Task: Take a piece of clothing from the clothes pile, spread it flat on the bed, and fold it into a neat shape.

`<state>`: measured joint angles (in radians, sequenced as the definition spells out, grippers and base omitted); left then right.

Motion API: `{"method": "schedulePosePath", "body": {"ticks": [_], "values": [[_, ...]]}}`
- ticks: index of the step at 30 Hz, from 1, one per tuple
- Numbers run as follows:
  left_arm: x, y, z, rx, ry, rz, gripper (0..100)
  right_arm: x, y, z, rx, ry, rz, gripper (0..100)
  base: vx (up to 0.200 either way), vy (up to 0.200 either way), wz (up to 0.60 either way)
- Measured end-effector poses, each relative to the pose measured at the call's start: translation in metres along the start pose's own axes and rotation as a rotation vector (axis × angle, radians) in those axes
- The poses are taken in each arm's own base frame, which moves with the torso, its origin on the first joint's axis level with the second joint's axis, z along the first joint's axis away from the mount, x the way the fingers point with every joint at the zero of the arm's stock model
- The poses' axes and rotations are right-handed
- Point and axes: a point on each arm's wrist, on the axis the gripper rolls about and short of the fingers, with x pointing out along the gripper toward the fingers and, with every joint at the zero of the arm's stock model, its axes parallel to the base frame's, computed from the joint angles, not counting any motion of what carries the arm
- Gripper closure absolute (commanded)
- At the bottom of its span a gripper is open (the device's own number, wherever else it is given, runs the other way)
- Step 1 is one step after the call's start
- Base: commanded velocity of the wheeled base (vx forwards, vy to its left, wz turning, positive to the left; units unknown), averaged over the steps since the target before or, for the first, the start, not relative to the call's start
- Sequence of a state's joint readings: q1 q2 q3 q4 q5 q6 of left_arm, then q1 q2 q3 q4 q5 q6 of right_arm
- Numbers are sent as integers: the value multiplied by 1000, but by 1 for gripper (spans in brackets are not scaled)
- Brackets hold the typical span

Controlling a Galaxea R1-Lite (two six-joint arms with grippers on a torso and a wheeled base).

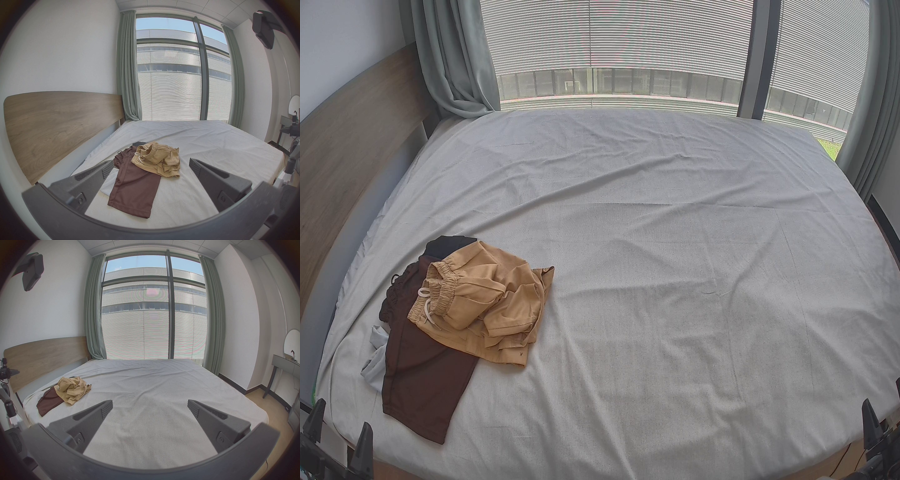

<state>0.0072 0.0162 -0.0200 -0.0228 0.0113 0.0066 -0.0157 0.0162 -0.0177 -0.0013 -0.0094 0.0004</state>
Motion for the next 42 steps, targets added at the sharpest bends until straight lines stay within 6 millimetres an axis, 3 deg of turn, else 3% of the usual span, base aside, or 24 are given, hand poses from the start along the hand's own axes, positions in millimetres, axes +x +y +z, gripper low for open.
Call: {"method": "schedulePosePath", "body": {"ticks": [8, 15, 22, 29, 42], "values": [[-10, 0, 42, 0, -127, -5, 0, 0, 0, 0, 0, 0, 1, 0, 0, 0, 0], [-9, -1, 52, -142, -109, -101, 0, 0, 0, 0, -2, 0, 4, 0, 0, 0, 0], [-3, -1, 62, -167, -73, -148, 0, 0, 0, 0, -4, 0, 6, 0, 0, 0, 0], [10, -1, 80, -206, -9, -252, 0, 0, 0, 0, -5, -1, 6, 0, 0, 0, 0], [53, -9, 102, -244, 132, -369, 0, 0, 0, 0, -10, -1, 8, 0, 0, 0, 0]]}}
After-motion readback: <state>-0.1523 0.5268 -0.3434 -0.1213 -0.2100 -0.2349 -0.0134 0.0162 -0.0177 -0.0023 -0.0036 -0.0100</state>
